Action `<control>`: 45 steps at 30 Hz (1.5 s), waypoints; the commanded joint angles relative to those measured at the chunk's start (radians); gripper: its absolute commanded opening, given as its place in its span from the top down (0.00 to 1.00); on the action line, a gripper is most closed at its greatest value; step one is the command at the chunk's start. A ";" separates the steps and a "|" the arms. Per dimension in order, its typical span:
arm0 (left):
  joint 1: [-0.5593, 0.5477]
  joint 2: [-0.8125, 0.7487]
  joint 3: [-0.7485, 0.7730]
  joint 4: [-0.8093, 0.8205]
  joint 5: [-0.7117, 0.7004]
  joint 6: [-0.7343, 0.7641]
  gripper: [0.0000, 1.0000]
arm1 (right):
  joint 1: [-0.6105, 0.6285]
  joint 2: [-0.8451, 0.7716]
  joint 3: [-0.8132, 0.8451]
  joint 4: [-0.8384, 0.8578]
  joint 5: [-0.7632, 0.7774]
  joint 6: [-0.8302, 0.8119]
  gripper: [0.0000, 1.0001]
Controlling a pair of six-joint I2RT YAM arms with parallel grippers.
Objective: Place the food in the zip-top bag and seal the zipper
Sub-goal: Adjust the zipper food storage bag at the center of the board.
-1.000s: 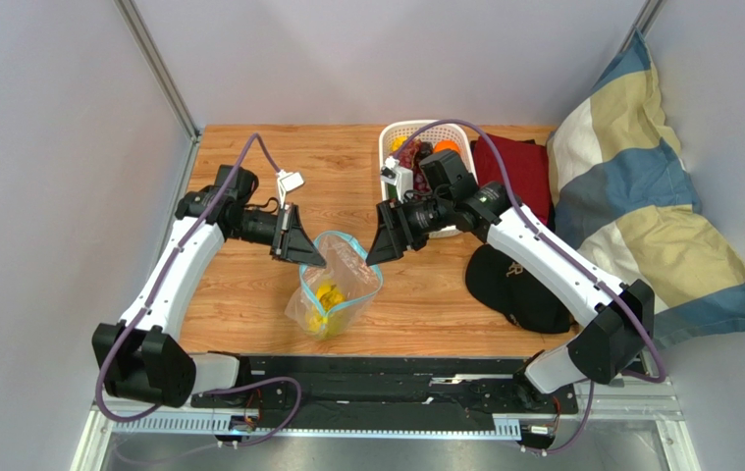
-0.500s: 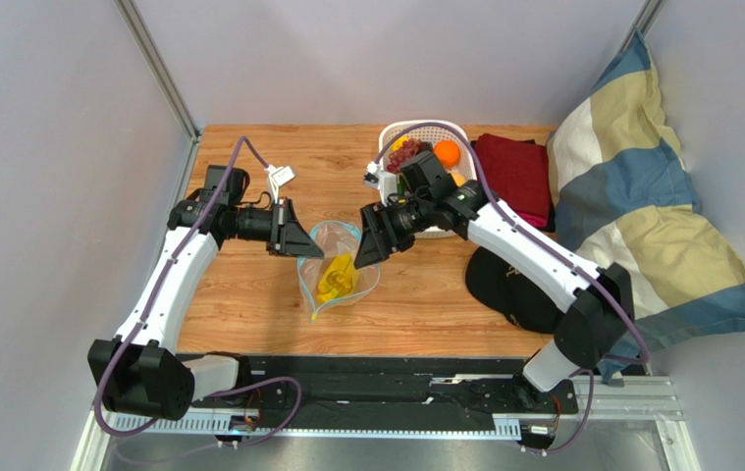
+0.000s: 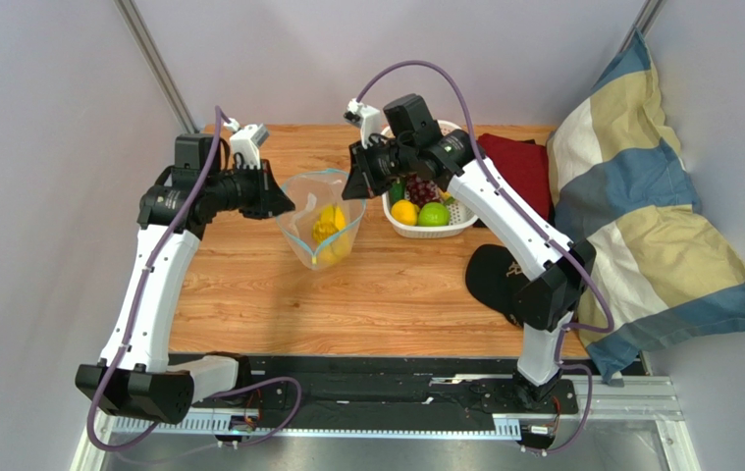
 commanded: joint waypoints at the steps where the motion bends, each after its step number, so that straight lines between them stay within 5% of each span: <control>1: -0.005 0.093 0.057 -0.097 -0.229 0.103 1.00 | -0.004 0.140 0.089 -0.029 0.008 -0.019 1.00; 6: -0.011 0.169 0.095 -0.100 -0.143 0.105 0.87 | -0.005 0.231 0.255 -0.066 -0.069 -0.017 1.00; 9: -0.011 0.163 0.066 -0.050 -0.145 0.091 0.67 | -0.007 0.212 0.255 -0.044 -0.055 -0.048 1.00; 16: -0.012 0.261 0.130 -0.051 -0.218 0.060 0.52 | -0.062 0.324 0.293 -0.056 -0.099 -0.006 1.00; 24: -0.012 0.307 0.253 -0.094 -0.169 0.082 0.58 | -0.139 0.335 0.325 -0.031 -0.107 0.047 1.00; 26: -0.012 0.313 0.261 -0.097 -0.131 0.089 0.72 | -0.140 0.340 0.324 -0.021 -0.107 0.049 1.00; 32: -0.023 0.408 0.294 -0.116 -0.077 0.082 0.83 | -0.142 0.351 0.332 -0.004 -0.122 0.050 1.00; 33: -0.023 0.416 0.301 -0.113 -0.074 0.077 0.87 | -0.142 0.349 0.330 -0.006 -0.124 0.047 0.98; 35: -0.023 0.425 0.305 -0.108 -0.085 0.069 1.00 | -0.153 0.340 0.313 -0.004 -0.119 0.035 0.77; 36: -0.023 0.426 0.313 -0.105 -0.088 0.062 1.00 | -0.159 0.325 0.305 -0.004 -0.113 0.035 0.66; 37: -0.023 0.430 0.316 -0.103 -0.082 0.059 1.00 | -0.166 0.312 0.296 -0.003 -0.087 0.035 0.40; 40: -0.023 0.442 0.324 -0.093 -0.060 0.040 1.00 | -0.211 0.271 0.270 0.002 -0.014 0.012 0.18; 45: -0.023 0.460 0.319 -0.068 -0.054 0.028 1.00 | -0.300 0.193 0.168 -0.003 0.013 -0.094 0.10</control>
